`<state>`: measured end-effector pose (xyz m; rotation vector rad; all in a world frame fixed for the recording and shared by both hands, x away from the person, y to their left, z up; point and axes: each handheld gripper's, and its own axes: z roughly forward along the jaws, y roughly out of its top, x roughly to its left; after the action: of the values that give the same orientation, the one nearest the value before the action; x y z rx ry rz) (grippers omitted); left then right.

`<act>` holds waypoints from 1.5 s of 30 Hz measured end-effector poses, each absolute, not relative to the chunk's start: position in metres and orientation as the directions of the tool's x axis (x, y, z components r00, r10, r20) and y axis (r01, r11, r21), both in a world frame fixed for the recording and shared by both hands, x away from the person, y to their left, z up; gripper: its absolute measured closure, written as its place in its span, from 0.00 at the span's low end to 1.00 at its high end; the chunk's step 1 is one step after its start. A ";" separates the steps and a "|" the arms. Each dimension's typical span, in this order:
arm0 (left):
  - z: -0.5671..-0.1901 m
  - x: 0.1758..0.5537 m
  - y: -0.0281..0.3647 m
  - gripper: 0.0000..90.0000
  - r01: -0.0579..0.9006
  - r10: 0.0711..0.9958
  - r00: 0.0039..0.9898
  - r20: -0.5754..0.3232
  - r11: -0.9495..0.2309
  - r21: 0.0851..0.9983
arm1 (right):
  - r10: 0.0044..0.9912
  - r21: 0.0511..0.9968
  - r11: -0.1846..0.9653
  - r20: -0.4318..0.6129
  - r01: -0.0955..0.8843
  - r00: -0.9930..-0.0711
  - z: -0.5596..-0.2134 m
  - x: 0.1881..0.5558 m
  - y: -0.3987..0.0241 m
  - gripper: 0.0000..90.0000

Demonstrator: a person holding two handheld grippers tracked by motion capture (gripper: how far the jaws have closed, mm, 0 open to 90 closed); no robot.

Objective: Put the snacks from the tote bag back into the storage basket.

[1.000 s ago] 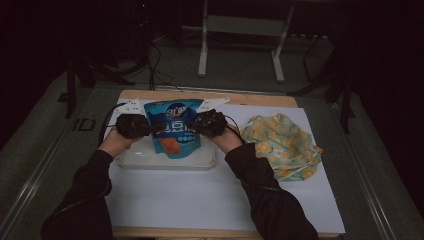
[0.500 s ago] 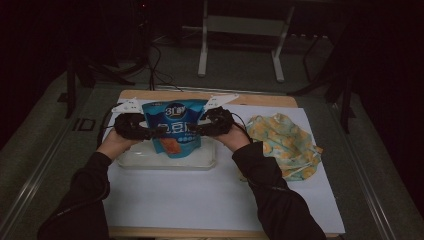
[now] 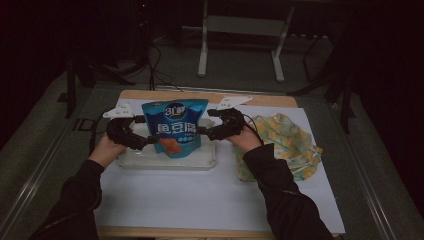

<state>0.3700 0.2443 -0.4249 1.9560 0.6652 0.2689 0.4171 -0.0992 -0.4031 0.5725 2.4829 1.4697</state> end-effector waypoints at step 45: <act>-0.476 0.279 0.249 0.03 0.365 0.609 0.783 -0.130 -0.280 0.888 | 0.536 0.878 0.408 -0.008 0.250 -0.844 -0.420 0.341 -0.233 0.20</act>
<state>0.2790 0.2490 -0.4757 1.9007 0.7392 0.2842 0.3407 -0.2331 -0.4200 0.6855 2.3788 1.4088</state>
